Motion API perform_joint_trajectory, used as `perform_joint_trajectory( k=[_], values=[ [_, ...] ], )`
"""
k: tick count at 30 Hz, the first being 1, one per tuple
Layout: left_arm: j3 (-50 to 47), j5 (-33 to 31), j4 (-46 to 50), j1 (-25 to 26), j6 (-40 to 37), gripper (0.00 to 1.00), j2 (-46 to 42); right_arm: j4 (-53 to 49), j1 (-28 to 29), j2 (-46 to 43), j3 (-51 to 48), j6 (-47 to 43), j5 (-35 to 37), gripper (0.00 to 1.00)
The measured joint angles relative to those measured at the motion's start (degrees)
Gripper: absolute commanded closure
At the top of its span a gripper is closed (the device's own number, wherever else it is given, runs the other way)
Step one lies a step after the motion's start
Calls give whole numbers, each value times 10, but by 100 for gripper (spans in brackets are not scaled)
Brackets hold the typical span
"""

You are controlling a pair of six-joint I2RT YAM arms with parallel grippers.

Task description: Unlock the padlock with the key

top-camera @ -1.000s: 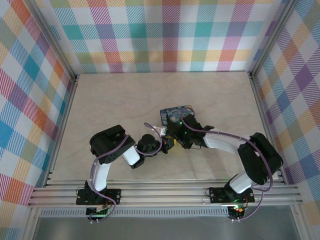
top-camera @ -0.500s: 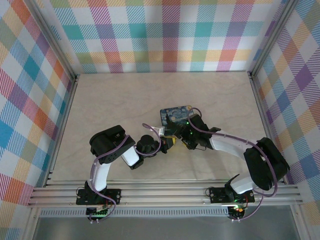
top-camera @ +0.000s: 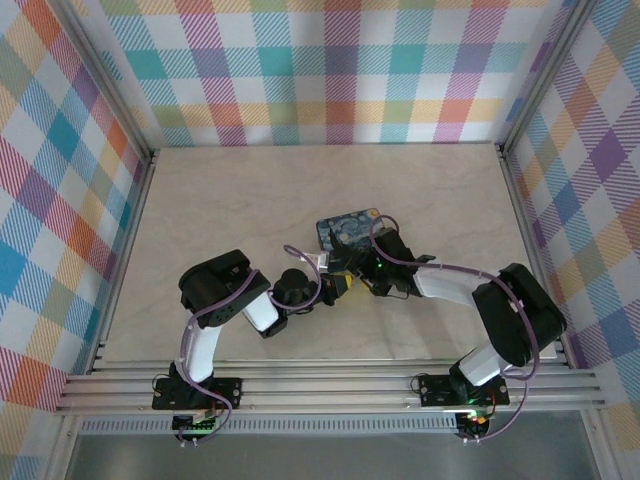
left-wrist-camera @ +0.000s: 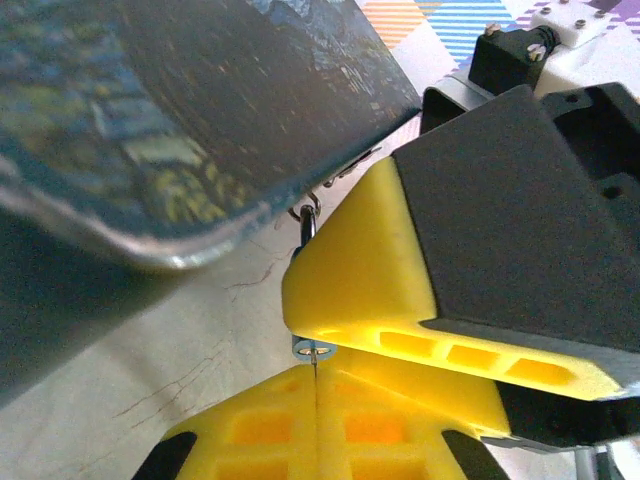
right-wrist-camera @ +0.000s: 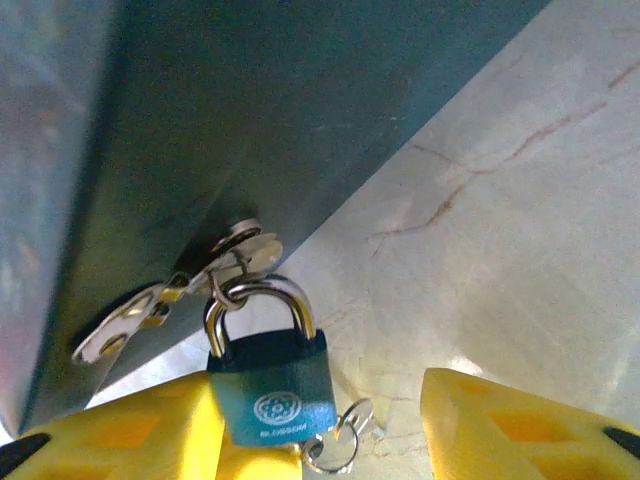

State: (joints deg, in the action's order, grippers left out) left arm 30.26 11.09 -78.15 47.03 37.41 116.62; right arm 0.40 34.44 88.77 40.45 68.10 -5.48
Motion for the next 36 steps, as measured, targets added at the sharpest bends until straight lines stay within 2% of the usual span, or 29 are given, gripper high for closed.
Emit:
perform_joint_trajectory(
  k=[4, 19, 21, 24, 26, 36],
  values=[
    [1, 17, 2, -8, 10, 100, 0, 7, -4, 10, 3, -20, -6, 53],
    [9, 75, 2, -33, 25, 100, 6, -19, -3, 19, 36, -85, -10, 100],
    [9, 77, 2, -33, 25, 99, 6, -25, -3, 22, 41, -90, -10, 100],
    [7, 77, 2, -33, 24, 76, 5, -32, -3, 23, 45, -90, -9, 100],
    [-7, 70, 4, -33, 31, 68, 2, -37, -3, 23, 46, -89, 2, 100],
    [-66, 34, 7, -31, 92, 66, -54, -46, 25, 21, 47, -28, 38, 100]
  ],
)
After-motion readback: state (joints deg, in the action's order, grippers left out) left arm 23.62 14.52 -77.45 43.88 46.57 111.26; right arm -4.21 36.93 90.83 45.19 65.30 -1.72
